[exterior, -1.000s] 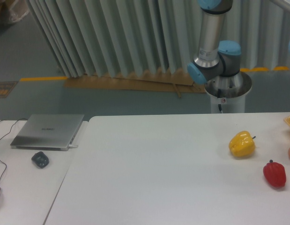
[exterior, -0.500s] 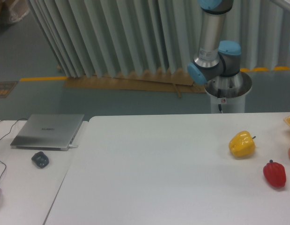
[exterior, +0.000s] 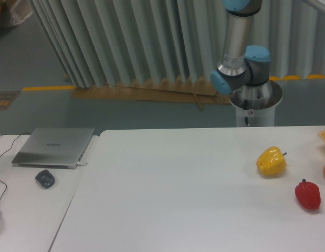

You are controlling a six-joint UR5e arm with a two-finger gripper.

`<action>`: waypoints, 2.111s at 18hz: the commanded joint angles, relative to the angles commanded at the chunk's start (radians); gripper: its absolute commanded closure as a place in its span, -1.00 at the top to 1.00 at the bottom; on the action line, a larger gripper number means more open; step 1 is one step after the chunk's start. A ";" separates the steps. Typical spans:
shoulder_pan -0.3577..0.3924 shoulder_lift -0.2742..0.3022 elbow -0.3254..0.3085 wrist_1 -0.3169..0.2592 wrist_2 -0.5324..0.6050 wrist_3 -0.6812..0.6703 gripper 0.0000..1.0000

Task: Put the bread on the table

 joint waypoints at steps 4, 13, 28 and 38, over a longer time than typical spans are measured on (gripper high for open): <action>0.015 -0.017 -0.006 0.069 0.023 0.011 1.00; 0.086 -0.074 0.020 0.097 0.045 -0.026 1.00; 0.084 -0.081 0.012 0.106 0.051 -0.113 1.00; 0.109 -0.052 -0.058 0.097 0.052 0.186 1.00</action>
